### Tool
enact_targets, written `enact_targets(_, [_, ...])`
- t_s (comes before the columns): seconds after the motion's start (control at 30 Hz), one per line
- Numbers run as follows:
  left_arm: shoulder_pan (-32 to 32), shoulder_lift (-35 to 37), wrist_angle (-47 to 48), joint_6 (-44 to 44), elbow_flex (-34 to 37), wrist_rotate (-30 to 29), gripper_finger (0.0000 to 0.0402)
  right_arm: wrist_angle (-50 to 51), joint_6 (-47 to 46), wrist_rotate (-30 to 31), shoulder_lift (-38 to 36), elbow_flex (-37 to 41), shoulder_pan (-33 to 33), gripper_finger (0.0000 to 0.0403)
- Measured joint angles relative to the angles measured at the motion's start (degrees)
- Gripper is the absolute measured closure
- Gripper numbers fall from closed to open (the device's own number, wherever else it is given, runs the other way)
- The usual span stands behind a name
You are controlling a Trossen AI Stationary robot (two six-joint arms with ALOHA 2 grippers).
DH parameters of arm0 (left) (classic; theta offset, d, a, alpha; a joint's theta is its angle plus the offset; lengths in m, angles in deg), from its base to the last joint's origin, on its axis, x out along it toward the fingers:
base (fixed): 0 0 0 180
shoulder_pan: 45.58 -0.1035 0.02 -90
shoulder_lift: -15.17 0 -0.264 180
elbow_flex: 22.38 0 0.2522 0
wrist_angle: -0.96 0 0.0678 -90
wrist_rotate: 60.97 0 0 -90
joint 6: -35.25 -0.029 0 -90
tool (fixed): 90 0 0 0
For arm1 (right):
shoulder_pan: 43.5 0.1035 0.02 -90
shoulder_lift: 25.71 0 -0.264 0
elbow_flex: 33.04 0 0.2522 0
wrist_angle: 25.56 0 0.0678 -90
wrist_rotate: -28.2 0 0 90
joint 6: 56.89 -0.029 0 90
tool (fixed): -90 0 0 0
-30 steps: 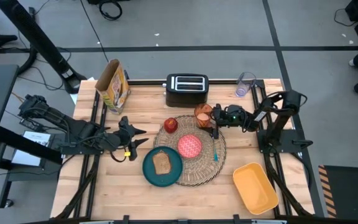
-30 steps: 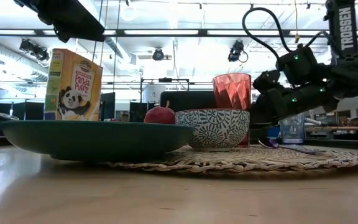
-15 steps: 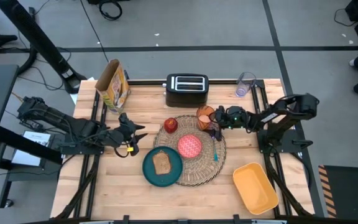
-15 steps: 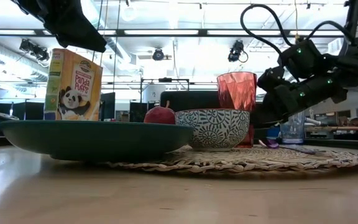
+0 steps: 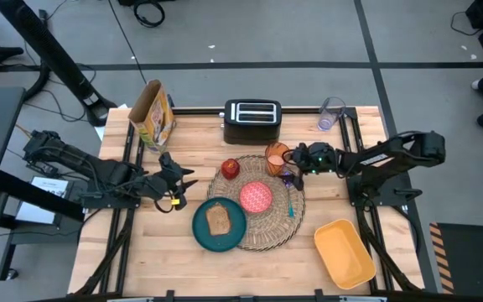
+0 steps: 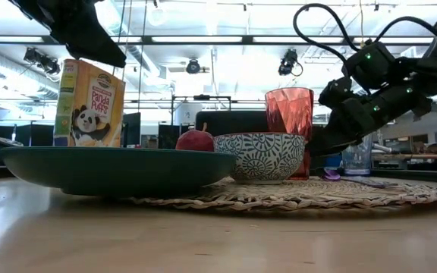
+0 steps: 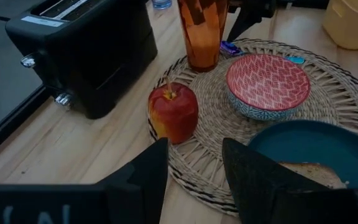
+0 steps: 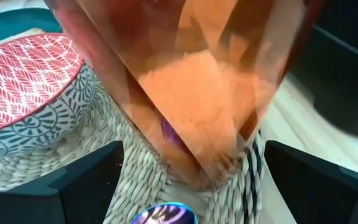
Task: Arrange a breakfast setting
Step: Pour the cereal from the yellow cereal box into the red bowl
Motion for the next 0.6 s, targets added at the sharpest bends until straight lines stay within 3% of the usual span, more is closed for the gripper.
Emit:
enact_targets(0.3, [-1.07,2.74,3.74,1.74,-0.07,0.15,0.0242,10.87,-0.78,-0.26,-6.51,-0.39,0.04,0.0004])
enact_targets(0.47, [-3.25,5.87,5.67,1.80,-0.18,0.18,0.0242,22.76,-1.13,0.58,-11.49,-3.55,0.41,0.0004])
enact_targets(0.6, [-6.43,6.66,7.26,-1.04,-4.63,0.30,0.0242,36.93,-1.01,2.48,-15.82,-8.51,1.51,0.0006])
